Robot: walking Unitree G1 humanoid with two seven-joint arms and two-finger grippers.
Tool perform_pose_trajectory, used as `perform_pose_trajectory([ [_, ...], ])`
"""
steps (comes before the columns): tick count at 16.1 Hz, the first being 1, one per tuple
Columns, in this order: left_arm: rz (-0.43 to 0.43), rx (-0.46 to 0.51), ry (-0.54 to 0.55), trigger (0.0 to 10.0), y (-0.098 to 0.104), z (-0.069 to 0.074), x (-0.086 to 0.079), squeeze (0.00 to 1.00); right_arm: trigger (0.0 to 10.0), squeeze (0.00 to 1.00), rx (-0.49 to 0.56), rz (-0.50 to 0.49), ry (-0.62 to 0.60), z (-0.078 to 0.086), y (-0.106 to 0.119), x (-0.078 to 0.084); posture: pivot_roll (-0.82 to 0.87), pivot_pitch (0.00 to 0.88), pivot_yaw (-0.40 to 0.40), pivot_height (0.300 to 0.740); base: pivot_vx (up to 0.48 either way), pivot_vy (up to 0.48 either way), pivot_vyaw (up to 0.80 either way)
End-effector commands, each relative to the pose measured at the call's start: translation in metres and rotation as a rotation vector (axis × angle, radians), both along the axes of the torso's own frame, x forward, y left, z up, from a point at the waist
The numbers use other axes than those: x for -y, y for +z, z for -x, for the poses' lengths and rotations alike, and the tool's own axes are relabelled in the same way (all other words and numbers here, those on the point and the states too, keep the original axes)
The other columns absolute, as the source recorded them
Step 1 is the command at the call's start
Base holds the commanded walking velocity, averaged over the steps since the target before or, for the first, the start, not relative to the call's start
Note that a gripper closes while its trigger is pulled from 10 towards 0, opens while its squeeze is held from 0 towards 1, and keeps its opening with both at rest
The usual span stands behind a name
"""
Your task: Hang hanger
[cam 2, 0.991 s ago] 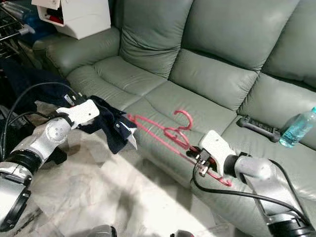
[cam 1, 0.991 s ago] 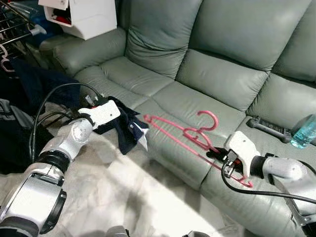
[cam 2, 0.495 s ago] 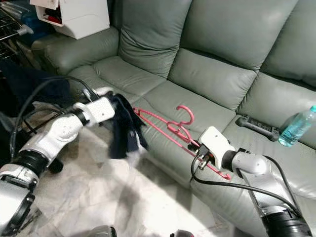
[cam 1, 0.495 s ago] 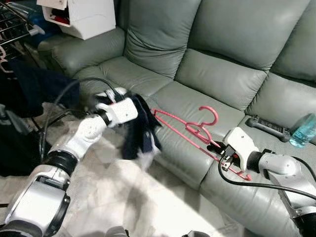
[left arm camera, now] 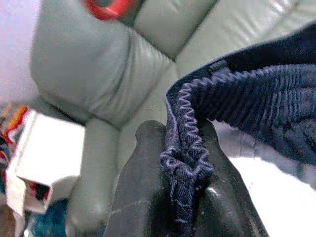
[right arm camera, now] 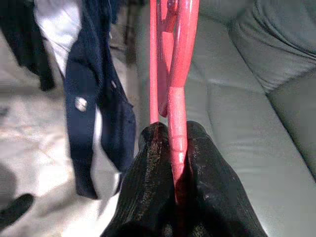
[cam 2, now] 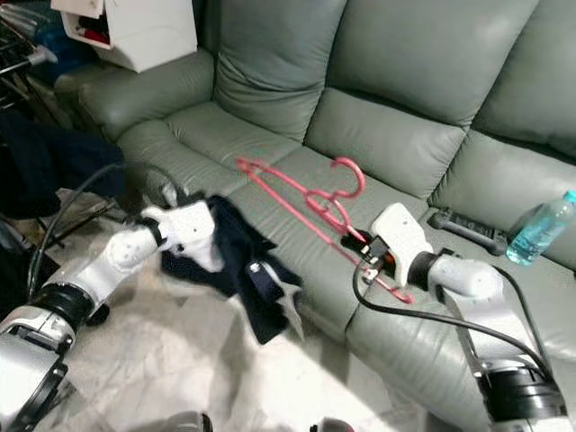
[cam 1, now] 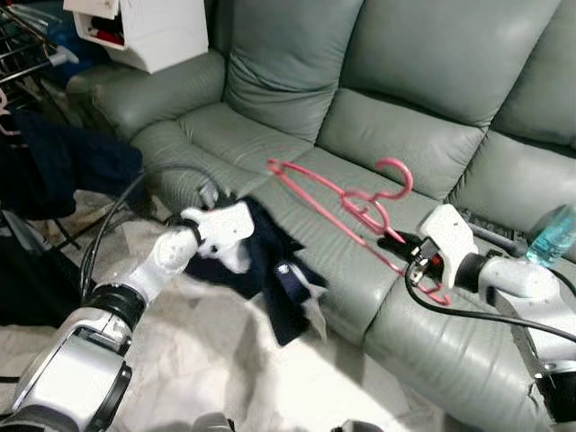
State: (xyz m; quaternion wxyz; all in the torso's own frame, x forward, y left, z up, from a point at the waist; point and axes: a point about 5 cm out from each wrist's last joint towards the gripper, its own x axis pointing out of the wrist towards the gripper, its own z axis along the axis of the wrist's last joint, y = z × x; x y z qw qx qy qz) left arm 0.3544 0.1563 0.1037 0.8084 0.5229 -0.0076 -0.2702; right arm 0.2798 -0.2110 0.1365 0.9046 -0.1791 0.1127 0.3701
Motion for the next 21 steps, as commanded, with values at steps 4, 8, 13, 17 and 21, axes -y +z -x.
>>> perform_pose_trajectory([
  [4, 0.023, 0.044, -0.006, 10.0, 0.013, -0.005, 0.004, 0.00, 10.0, 0.00, -0.052, -0.063, 0.101, 0.009, 0.005, -0.012, -0.11, 0.027, 0.043, 0.740, 0.000, 0.000, 0.00],
  [8, 0.055, 0.089, 0.001, 10.0, 0.025, -0.011, 0.008, 0.00, 10.0, 0.00, -0.142, -0.056, 0.128, 0.015, -0.006, -0.011, -0.10, 0.024, 0.038, 0.740, 0.000, 0.000, 0.00],
  [13, 0.069, 0.103, 0.045, 10.0, 0.030, -0.014, 0.003, 0.00, 10.0, 0.00, -0.216, -0.044, 0.152, 0.023, -0.014, -0.011, -0.10, 0.022, 0.037, 0.740, 0.000, 0.000, 0.00],
  [17, 0.106, 0.126, 0.042, 10.0, 0.038, -0.015, 0.005, 0.00, 10.0, 0.00, -0.250, -0.033, 0.150, 0.027, -0.021, -0.008, -0.10, 0.026, 0.035, 0.740, 0.000, 0.000, 0.00],
  [21, 0.161, 0.147, -0.037, 10.0, 0.052, -0.012, 0.010, 0.00, 10.0, 0.00, -0.237, -0.013, 0.108, 0.023, -0.026, -0.004, -0.10, 0.028, 0.033, 0.740, 0.000, 0.000, 0.00],
])
